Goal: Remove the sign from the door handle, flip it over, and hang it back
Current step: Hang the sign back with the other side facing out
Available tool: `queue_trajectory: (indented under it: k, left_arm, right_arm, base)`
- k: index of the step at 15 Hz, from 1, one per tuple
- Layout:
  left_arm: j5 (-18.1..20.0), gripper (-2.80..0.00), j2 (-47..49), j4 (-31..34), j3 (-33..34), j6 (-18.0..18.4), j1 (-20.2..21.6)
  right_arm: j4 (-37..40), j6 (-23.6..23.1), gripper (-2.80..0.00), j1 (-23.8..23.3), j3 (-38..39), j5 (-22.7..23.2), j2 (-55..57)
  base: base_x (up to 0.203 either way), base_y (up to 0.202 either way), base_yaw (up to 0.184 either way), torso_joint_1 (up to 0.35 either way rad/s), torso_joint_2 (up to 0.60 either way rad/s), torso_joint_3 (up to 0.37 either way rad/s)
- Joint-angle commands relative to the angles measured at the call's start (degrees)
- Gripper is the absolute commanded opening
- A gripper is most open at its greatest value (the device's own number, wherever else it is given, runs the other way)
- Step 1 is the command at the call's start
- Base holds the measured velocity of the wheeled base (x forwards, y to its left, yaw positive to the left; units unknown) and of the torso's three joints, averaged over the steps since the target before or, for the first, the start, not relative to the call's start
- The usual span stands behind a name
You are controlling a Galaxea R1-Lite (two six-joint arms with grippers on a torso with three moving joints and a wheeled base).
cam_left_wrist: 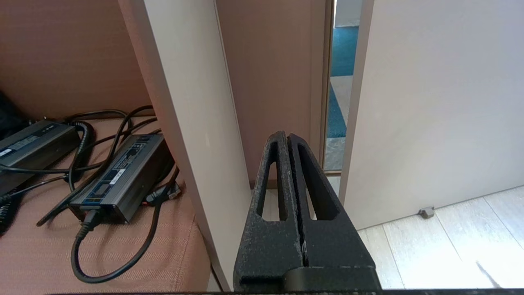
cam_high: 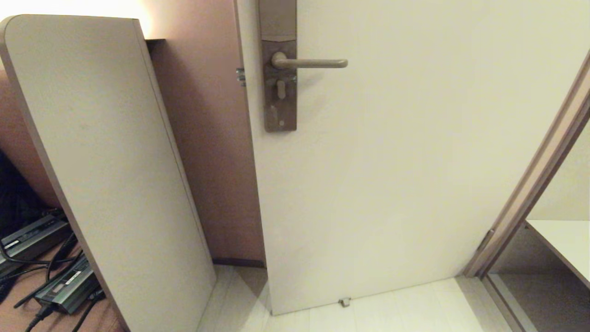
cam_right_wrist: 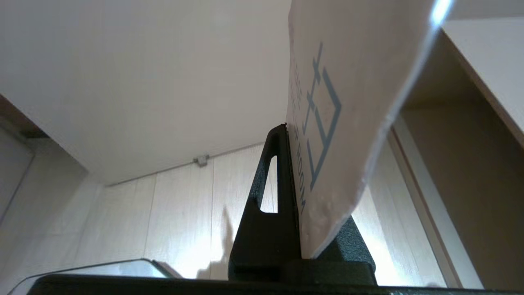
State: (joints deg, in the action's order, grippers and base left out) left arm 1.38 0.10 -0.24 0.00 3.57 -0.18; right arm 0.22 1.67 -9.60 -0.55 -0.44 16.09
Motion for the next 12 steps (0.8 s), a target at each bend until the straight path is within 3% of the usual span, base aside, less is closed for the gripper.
queue_trajectory:
  k: [1,2,6,12]
  left_arm:
    - [0.03,-2.8,-0.01,-0.02,0.0,0.03,0.01]
    - [0.03,-2.8,-0.01,-0.02,0.0,0.03,0.01]
    - [0.03,-2.8,-0.01,-0.02,0.0,0.03,0.01]
    - [0.03,-2.8,-0.01,-0.02,0.0,0.03,0.01]
  right_arm:
    - [-0.04,0.09,-2.8,1.16,0.55,0.0,0.18]
    - [-0.04,-0.07,-2.8,1.33,0.55,0.16,0.24]
    - [-0.04,-0.33,-2.8,9.17,0.55,0.02,-2.74]
    - [-0.04,-1.5,-2.8,9.85,0.55,0.12,-16.0]
  base:
    - [0.0,0.0,0.0,0.0,0.0,0.0]
    - [0.0,0.0,0.0,0.0,0.0,0.0]
    - [0.0,0.0,0.0,0.0,0.0,0.0]
    - [0.0,0.0,0.0,0.0,0.0,0.0]
